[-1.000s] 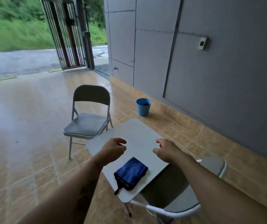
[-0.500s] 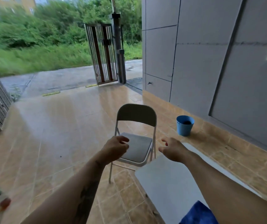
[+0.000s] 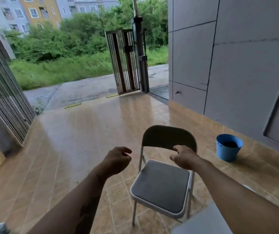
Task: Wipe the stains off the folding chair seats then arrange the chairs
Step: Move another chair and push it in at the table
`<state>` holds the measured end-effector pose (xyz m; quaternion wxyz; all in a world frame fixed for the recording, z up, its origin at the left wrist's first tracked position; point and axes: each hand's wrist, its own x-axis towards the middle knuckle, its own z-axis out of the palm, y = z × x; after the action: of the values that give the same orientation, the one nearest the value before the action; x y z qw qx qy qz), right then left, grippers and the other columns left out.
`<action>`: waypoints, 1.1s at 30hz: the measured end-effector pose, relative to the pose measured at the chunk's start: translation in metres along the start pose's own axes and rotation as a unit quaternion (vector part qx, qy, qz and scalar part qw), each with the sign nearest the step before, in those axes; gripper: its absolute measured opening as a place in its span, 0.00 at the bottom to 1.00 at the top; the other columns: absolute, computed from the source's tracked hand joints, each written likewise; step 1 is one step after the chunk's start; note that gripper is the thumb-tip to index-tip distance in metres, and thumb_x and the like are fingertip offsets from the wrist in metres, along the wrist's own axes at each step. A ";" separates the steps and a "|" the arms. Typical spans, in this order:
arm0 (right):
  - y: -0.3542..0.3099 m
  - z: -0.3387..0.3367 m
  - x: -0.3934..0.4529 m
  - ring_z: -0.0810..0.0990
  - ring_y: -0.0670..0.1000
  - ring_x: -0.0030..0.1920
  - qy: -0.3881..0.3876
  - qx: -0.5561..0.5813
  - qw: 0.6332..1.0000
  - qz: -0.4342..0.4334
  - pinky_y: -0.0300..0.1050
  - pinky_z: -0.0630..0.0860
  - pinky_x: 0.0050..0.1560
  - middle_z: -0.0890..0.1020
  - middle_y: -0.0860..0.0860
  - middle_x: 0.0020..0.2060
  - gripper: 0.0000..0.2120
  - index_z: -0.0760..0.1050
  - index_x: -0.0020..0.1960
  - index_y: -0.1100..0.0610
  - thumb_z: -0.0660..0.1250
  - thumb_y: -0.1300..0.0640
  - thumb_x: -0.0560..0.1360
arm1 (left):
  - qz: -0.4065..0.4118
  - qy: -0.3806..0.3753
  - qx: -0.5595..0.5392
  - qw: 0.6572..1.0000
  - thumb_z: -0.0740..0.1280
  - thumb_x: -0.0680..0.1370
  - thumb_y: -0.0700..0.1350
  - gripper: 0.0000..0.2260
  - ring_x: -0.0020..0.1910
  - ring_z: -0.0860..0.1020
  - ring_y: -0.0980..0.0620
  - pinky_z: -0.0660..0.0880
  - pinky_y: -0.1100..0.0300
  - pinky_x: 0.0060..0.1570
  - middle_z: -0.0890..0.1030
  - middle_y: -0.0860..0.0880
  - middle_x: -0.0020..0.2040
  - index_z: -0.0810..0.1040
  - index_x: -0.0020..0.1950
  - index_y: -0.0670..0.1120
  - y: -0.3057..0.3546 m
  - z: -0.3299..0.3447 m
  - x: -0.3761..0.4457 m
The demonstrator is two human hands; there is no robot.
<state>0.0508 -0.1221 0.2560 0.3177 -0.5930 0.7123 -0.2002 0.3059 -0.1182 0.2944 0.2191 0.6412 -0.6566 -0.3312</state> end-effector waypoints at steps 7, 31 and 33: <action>-0.020 0.004 0.101 0.69 0.56 0.71 -0.016 0.000 0.999 0.032 0.55 0.70 0.68 0.68 0.54 0.73 0.29 0.63 0.76 0.52 0.66 0.49 0.77 | -0.014 -0.029 0.000 0.999 0.65 0.78 0.40 0.15 0.50 0.80 0.52 0.74 0.64 0.40 0.82 0.44 0.55 0.76 0.65 0.46 -0.016 -0.022 0.111; -0.027 0.047 0.329 0.72 0.57 0.68 0.123 0.142 0.931 0.312 0.56 0.71 0.68 0.69 0.55 0.72 0.32 0.62 0.76 0.54 0.64 0.48 0.75 | 0.150 -0.221 0.096 0.959 0.66 0.75 0.41 0.15 0.50 0.78 0.51 0.71 0.60 0.45 0.82 0.47 0.55 0.79 0.61 0.48 -0.041 -0.005 0.487; -0.019 0.043 0.350 0.71 0.57 0.68 0.132 0.153 0.926 0.319 0.57 0.72 0.67 0.69 0.55 0.73 0.32 0.62 0.76 0.54 0.64 0.48 0.75 | 0.153 -0.232 0.105 0.955 0.67 0.73 0.42 0.14 0.49 0.79 0.50 0.74 0.58 0.46 0.83 0.48 0.53 0.80 0.58 0.49 -0.036 0.009 0.505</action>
<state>0.0610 -0.4620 0.1620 0.3548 -0.2473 0.8599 -0.2711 0.2835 -0.6139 0.1935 0.0400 0.4575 -0.8109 -0.3627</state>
